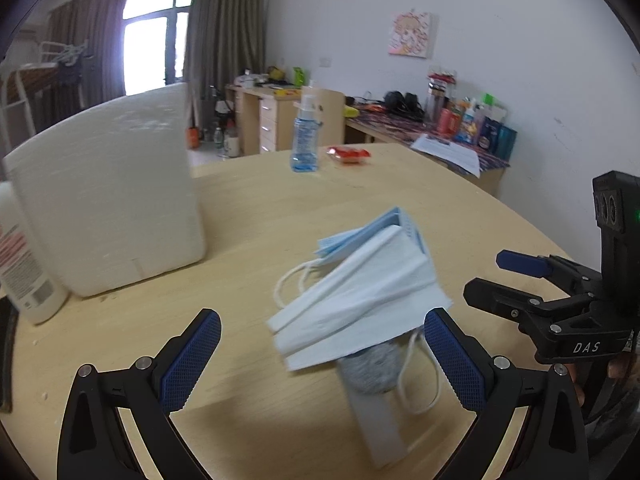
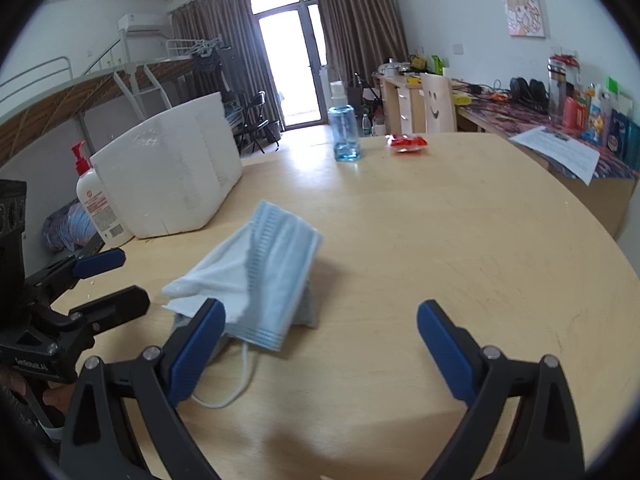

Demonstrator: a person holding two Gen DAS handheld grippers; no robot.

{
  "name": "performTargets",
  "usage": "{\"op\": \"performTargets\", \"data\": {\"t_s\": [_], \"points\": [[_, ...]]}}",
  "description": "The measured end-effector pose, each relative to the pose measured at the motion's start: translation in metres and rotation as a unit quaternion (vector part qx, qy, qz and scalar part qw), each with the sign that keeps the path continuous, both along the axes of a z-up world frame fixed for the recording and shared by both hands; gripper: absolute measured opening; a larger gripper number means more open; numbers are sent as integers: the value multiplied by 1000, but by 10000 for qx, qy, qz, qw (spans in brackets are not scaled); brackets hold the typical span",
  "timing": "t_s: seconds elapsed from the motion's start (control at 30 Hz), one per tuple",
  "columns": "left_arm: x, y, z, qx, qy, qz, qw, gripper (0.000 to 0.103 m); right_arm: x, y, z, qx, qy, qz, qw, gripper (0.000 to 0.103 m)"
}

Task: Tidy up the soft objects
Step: 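Lower both grippers toward the white face mask on the table, then close the left gripper on the white tissue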

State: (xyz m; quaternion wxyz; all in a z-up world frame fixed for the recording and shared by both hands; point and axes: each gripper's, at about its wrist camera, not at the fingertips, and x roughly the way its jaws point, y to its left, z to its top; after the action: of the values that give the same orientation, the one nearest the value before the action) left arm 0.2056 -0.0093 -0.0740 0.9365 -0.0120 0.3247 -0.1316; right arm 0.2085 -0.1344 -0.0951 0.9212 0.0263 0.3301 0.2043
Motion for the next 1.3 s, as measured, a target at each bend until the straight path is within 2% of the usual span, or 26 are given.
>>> {"op": "performTargets", "data": {"t_s": [0.2,0.37,0.47,0.57,0.63,0.77,0.8,0.83,0.93,1.3], "points": [[16,-20,-3,133,29,-263,9996,101,4,-15,-3,206,40,-82,9997,98],[30,-28,-9,163,138,-443,9988,89,5,-21,-6,252,43,-84,9996,98],[38,-29,-15,97,350,-485,9982,76,5,-22,-6,246,36,-73,9997,98],[40,-30,-19,78,467,-572,9972,58,6,-23,-5,240,35,-66,9997,98],[38,-31,-21,115,507,-643,9966,41,6,-24,-5,229,31,-59,9997,98],[38,-33,-22,123,532,-695,9961,25,5,-24,-4,192,31,-67,9998,98],[38,-33,-22,122,535,-690,9961,18,5,-23,-4,184,27,-68,9998,98],[38,-32,-22,112,535,-691,9961,14,5,-23,-4,173,27,-67,9998,98],[37,-30,-19,69,510,-685,9963,9,5,-21,-3,145,27,-68,9999,98],[15,-15,5,-193,67,-573,9981,9,-1,-9,9,-13,-105,-28,9999,98]]}}
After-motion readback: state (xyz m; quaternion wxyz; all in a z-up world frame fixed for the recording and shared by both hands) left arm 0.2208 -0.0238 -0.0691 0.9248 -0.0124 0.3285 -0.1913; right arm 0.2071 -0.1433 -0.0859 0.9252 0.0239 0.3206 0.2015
